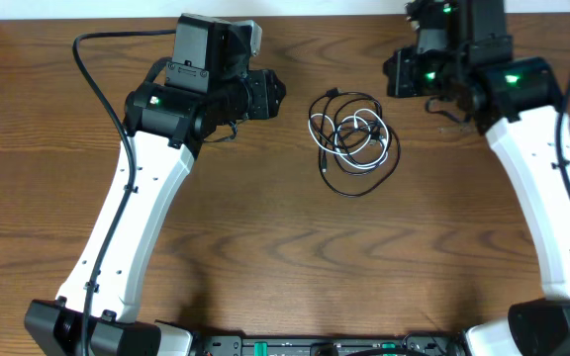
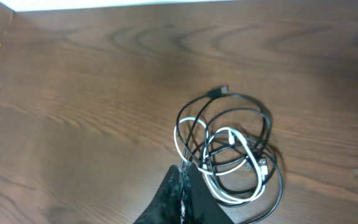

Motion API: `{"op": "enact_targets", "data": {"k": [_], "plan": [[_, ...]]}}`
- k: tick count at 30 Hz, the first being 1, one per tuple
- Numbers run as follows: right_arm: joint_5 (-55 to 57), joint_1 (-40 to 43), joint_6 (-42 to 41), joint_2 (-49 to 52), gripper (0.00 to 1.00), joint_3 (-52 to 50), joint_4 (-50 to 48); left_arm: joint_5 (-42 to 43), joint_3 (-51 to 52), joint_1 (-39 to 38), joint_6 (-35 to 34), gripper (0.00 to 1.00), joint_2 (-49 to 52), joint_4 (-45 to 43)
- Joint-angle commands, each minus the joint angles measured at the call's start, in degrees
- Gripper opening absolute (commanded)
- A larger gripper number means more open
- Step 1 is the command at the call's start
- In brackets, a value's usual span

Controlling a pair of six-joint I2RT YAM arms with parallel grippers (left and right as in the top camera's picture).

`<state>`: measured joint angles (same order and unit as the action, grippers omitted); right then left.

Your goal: Untangle cables

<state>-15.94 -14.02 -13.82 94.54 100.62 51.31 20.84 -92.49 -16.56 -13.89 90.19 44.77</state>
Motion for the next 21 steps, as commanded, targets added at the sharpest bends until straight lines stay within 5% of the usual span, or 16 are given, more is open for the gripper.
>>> {"op": "enact_targets", "data": {"k": [1, 6, 10, 15, 21], "plan": [[0.59, 0.46, 0.15, -0.68, 0.08, 1.31, 1.9, 1.46, 0.46, 0.09, 1.2, 0.49, 0.2, -0.04], [1.53, 0.5, 0.2, 4.15, 0.37, 1.29, 5.9, 1.46, 1.81, -0.48, 1.2, 0.55, 0.79, 0.07], [2.93, 1.6, 0.13, 8.98, 0.51, 1.29, 6.82, 1.44, 2.99, -2.49, 1.18, 0.58, 2.71, -0.15], [2.08, 5.22, -0.28, 13.66, 0.56, 1.29, 6.73, 1.38, 3.04, -5.79, 1.09, 0.58, 8.52, -2.82], [1.22, 7.23, 0.7, 14.86, 0.54, 1.29, 6.97, -4.28, 3.04, -6.93, -7.02, 0.53, 16.98, -5.7]]}}
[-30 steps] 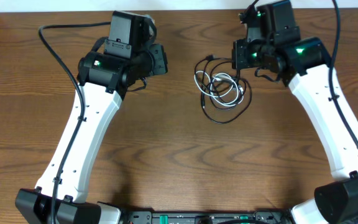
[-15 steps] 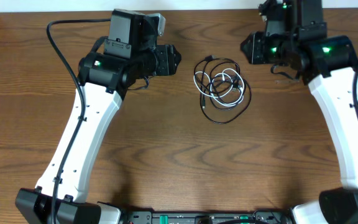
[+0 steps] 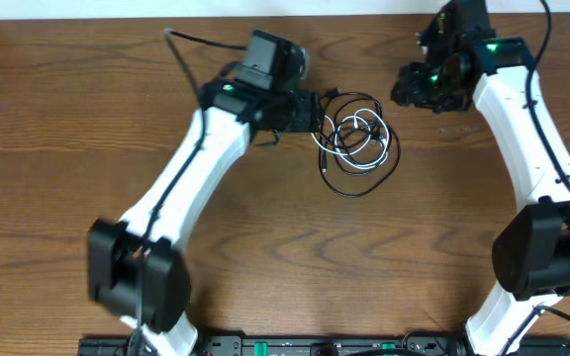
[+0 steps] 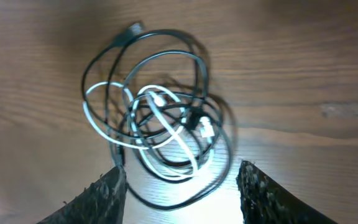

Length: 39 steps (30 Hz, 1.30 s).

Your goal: Untangle cables

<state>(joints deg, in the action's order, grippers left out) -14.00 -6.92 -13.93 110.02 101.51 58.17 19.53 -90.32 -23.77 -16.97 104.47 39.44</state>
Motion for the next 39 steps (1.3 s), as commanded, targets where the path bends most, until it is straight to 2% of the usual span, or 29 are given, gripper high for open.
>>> {"op": "enact_targets", "data": {"k": [1, 6, 11, 14, 15, 22, 25, 31, 35, 39], "plan": [[-0.5, 0.17, 1.03, -0.61, 0.54, 0.39, 0.13, -3.13, 0.87, 0.28, -4.81, 0.53, 3.93, -0.39], [-0.48, 0.17, 1.4, -0.61, 0.52, 0.39, -0.13, -2.34, 0.87, 0.11, -8.07, 0.51, 10.47, -2.36], [-0.48, 0.09, 1.4, -0.61, 0.51, 0.39, -0.48, 0.37, 0.87, 0.11, -8.04, 0.48, 15.19, -6.62], [-0.48, 0.13, 1.4, -0.61, 0.51, 0.39, -0.33, 0.33, 0.87, 0.13, -8.04, 0.47, 16.94, -7.3], [-0.48, 0.13, 1.4, -0.61, 0.51, 0.39, -0.33, 0.33, 0.87, 0.11, -8.04, 0.43, 17.38, -7.48], [-0.46, 0.09, 1.4, -0.61, 0.51, 0.39, -0.28, 0.33, 0.87, 0.11, -10.01, 0.36, 20.74, -9.66], [-0.44, 0.09, 1.4, -0.61, 0.51, 0.39, -0.28, 0.31, 0.87, 0.11, -10.21, 0.35, 21.38, -10.84], [0.37, 0.09, 1.4, -0.61, 0.52, 0.39, -0.02, -4.02, 0.87, -0.11, -14.56, 0.34, 22.34, -11.26], [0.37, 0.09, 1.4, -0.61, 0.52, 0.39, 0.11, -4.61, 0.87, -0.11, -15.26, 0.27, 22.67, -12.02], [0.37, 0.09, 1.4, -0.61, 0.54, 0.39, 0.13, -6.78, 0.87, -0.57, -17.66, 0.25, 22.88, -11.96]]}}
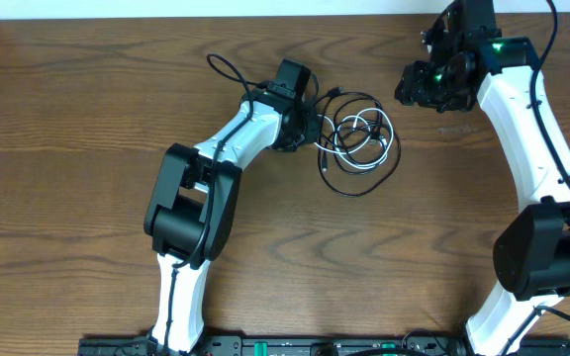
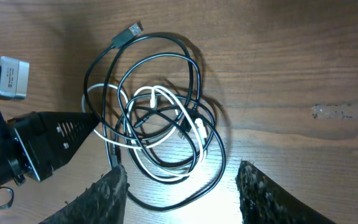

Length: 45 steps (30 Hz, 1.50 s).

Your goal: Untangle cables

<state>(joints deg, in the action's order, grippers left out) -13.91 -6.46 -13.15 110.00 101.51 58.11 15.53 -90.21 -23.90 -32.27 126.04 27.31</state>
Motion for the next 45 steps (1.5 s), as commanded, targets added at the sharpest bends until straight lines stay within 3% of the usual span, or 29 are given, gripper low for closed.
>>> {"op": "enact_targets", "data": {"k": [1, 7, 8, 9, 10, 14, 30, 41, 45], "plan": [[0.28, -0.37, 0.61, -0.59, 0.54, 0.39, 0.17, -2.78, 0.76, -0.74, -2.36, 0.25, 1.49, 0.04], [0.26, -0.37, 0.61, -0.59, 0.55, 0.39, 0.24, -3.58, 0.76, -3.1, -2.36, 0.25, 2.99, -1.79], [0.26, -0.37, 0.61, -0.59, 0.55, 0.39, 0.26, -3.91, 0.76, -3.34, -2.36, 0.24, 2.99, -2.05], [0.28, -0.37, 0.61, -0.59, 0.55, 0.39, 0.31, -4.31, 0.76, -3.54, -2.36, 0.11, 2.99, -2.25], [0.26, -0.37, 0.61, -0.59, 0.56, 0.39, 0.35, -4.46, 0.74, -3.56, -2.36, 0.08, 2.97, -2.4], [0.28, -0.37, 0.61, -0.59, 0.57, 0.39, 0.57, -4.46, 0.72, -3.19, -2.29, 0.08, 1.97, -2.32], [-0.17, -2.86, 2.1, -0.57, 0.59, 0.37, -1.01, -2.82, 0.63, -1.95, 1.81, 0.07, -32.02, -0.85], [-0.5, -5.62, 2.14, -0.57, 0.59, 0.37, -3.67, 0.76, 0.61, -1.95, 1.7, 0.07, -43.87, -8.09], [-6.95, -5.6, 6.75, -0.57, 0.61, 0.37, -4.57, 0.94, -0.74, -1.95, 1.57, 0.07, -46.1, -12.41]]}}
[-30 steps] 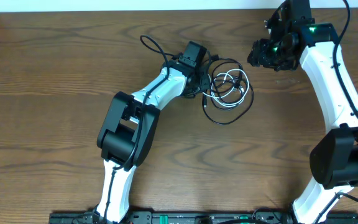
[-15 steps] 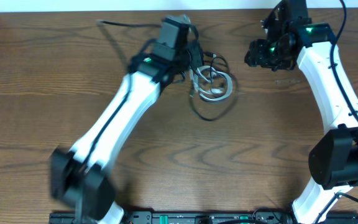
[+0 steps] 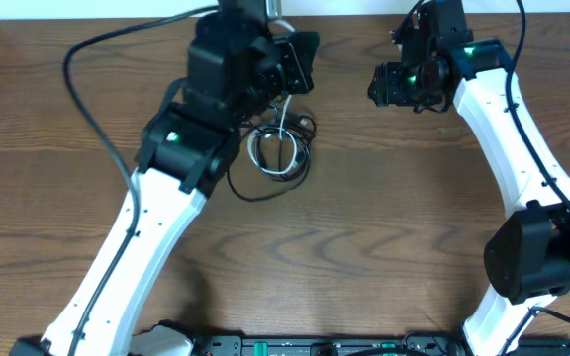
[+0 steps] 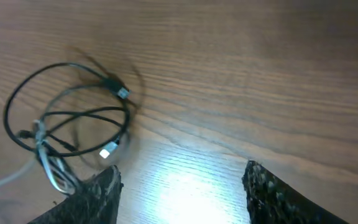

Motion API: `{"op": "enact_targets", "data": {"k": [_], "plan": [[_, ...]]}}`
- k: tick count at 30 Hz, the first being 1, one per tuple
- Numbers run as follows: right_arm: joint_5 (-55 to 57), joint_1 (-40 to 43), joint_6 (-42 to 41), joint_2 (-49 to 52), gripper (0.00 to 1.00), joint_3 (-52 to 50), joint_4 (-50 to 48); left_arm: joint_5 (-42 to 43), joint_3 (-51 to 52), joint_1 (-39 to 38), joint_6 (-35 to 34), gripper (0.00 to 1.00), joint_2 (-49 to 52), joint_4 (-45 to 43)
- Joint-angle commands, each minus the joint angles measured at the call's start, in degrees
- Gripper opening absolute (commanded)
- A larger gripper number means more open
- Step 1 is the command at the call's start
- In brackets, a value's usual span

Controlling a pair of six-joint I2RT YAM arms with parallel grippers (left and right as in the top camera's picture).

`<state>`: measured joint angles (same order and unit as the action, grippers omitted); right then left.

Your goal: Untangle cables

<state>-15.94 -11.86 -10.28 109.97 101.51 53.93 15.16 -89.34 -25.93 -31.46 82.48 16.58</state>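
A tangle of black and white cables [image 3: 275, 156] lies on the wooden table, left of centre. It also shows at the left of the right wrist view as the cable tangle [image 4: 67, 134]. A white strand [image 3: 283, 117] rises taut from the tangle up to my left gripper [image 3: 295, 71], which is lifted high above the table and shut on it. A black loop [image 3: 250, 190] trails at the near side. My right gripper [image 3: 384, 84] hovers to the right of the tangle. Seen from the wrist, the right gripper [image 4: 182, 180] is open with only bare wood between its fingers [image 4: 101, 199].
The table [image 3: 414, 247] ends at a pale wall along its far edge. My left arm's black supply cable [image 3: 77, 69] arcs over the far left. My right arm [image 3: 522, 138] runs down the right side.
My left gripper was low at the tangle's left edge. Now it is raised with a white strand in it, and the tangle lies further left. My right gripper has shifted slightly left, still open.
At first the tangle lay in the middle, with both grippers away from it. Then my left gripper was beside its left edge and my right gripper open above it. Later the left gripper touched the tangle. Now it holds a white strand up, and the tangle has shifted left.
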Motion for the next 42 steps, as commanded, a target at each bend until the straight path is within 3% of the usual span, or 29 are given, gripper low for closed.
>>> {"op": "enact_targets", "data": {"k": [1, 20, 30, 39, 42], "plan": [[-6.6, -0.2, 4.96, -0.55, 0.61, 0.37, -0.59, 1.31, -2.14, 0.09, 0.76, 0.08, -2.86, -2.51], [-20.09, -1.36, 15.26, 2.49, 0.64, -0.13, 2.03, -0.13, -12.7, 0.26, 1.9, 0.07, -4.04, -8.9], [-20.65, -5.4, 19.02, 7.37, 0.64, -0.13, 2.73, -6.34, -12.79, 0.26, 3.34, 0.07, -4.72, -17.49], [-25.53, -7.39, 25.81, 7.39, 0.65, -0.13, -0.85, -8.39, -13.92, 0.26, 6.45, 0.07, -8.13, -17.62], [-25.81, -8.11, 29.4, 7.43, 0.6, -0.13, -0.98, -8.48, -13.92, 0.26, 7.52, 0.07, -9.11, -15.87]]}}
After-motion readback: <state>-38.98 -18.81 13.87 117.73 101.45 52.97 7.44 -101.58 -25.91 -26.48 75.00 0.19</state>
